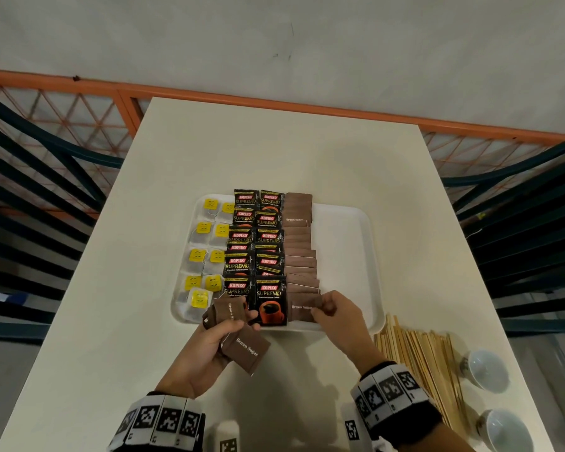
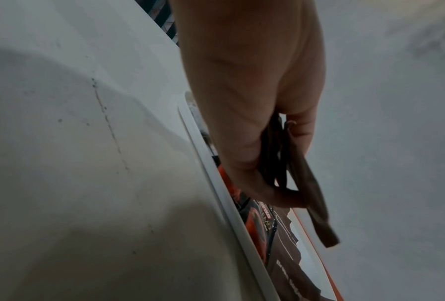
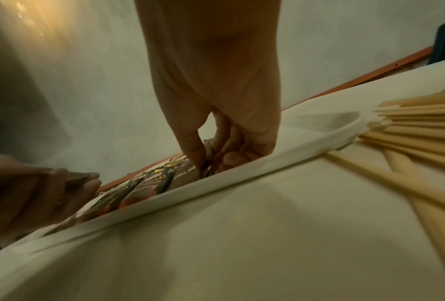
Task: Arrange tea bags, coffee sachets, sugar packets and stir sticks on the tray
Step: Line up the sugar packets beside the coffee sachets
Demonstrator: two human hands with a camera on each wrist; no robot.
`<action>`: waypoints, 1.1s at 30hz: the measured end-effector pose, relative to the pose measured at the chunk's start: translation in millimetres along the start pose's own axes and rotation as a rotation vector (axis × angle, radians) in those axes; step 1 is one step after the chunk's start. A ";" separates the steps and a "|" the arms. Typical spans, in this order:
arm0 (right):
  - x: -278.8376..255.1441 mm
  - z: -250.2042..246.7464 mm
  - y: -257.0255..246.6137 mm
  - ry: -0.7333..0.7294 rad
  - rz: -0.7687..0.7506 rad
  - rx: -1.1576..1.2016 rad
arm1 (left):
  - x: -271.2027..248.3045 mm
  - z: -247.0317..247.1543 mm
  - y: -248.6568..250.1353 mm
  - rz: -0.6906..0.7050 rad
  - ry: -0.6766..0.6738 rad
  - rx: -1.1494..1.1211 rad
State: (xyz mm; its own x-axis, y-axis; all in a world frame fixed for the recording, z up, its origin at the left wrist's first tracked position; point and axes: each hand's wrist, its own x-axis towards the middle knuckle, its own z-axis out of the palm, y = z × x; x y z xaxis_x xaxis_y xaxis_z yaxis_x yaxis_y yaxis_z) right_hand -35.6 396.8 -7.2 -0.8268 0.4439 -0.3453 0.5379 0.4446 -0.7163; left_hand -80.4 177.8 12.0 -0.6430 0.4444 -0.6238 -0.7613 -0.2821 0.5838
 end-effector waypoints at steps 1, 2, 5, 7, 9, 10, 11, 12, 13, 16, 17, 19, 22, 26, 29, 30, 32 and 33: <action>-0.1 1.9 0.1 0.015 -0.004 0.006 | -0.2 0.1 0.1 -0.001 0.001 0.001; 0.2 3.1 0.0 0.032 -0.004 0.017 | -0.1 0.1 0.3 -0.001 0.001 0.001; 1.5 4.6 -1.6 0.046 0.004 0.007 | -0.1 0.6 0.5 0.008 0.001 0.001; 2.4 5.2 -2.2 0.043 0.007 -0.016 | -0.5 1.0 0.7 0.019 0.000 0.002; 3.1 6.0 -1.6 0.030 0.017 -0.035 | -0.4 1.0 0.8 0.029 0.004 -0.001; 3.2 6.0 -0.9 0.022 0.019 -0.043 | -0.2 0.8 0.8 0.034 0.006 -0.001; 3.1 5.7 -0.6 0.013 0.021 -0.050 | -0.1 0.9 0.9 0.037 0.009 0.001; 3.1 5.4 -0.4 0.003 0.025 -0.057 | 0.6 0.7 0.8 0.038 0.012 0.002; 2.8 5.0 -0.8 -0.005 0.029 -0.062 | 0.8 0.3 0.5 0.038 0.013 0.002; 0.5 3.0 -5.2 0.033 -0.005 -0.086 | 1.4 0.2 -0.2 0.039 0.012 0.004; -1.0 2.1 -8.5 0.051 -0.033 -0.081 | 1.4 0.5 -0.3 0.040 0.011 0.002; -6.9 0.0 -19.6 0.012 -0.106 -0.049 | 1.9 0.5 -1.1 0.044 0.011 0.000; -18.2 0.8 -38.8 -0.290 -0.158 0.030 | 3.5 1.7 -2.8 0.066 0.019 0.023; -25.2 9.8 -47.9 -0.593 -0.152 0.098 | 2.2 3.8 -2.3 0.099 0.021 0.060; -24.0 12.0 -46.3 -0.563 -0.172 0.128 | 1.7 2.8 -2.2 0.107 0.028 0.073; -23.2 10.7 -45.6 -0.539 -0.175 0.150 | 1.7 1.8 -2.5 0.105 0.039 0.078; -19.9 4.9 -43.1 -0.476 -0.192 0.155 | 1.6 -1.0 -2.6 0.094 0.053 0.072; -17.3 1.0 -40.8 -0.436 -0.203 0.139 | 1.4 -2.3 -2.5 0.086 0.052 0.056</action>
State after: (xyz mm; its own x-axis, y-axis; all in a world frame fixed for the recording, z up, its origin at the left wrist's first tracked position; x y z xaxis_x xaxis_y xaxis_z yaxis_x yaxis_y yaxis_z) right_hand -43.4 370.2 27.4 -0.9202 -0.0202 -0.3909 0.3567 0.3676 -0.8588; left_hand -79.7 177.1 8.5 -0.7104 0.3750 -0.5956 -0.6982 -0.2684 0.6637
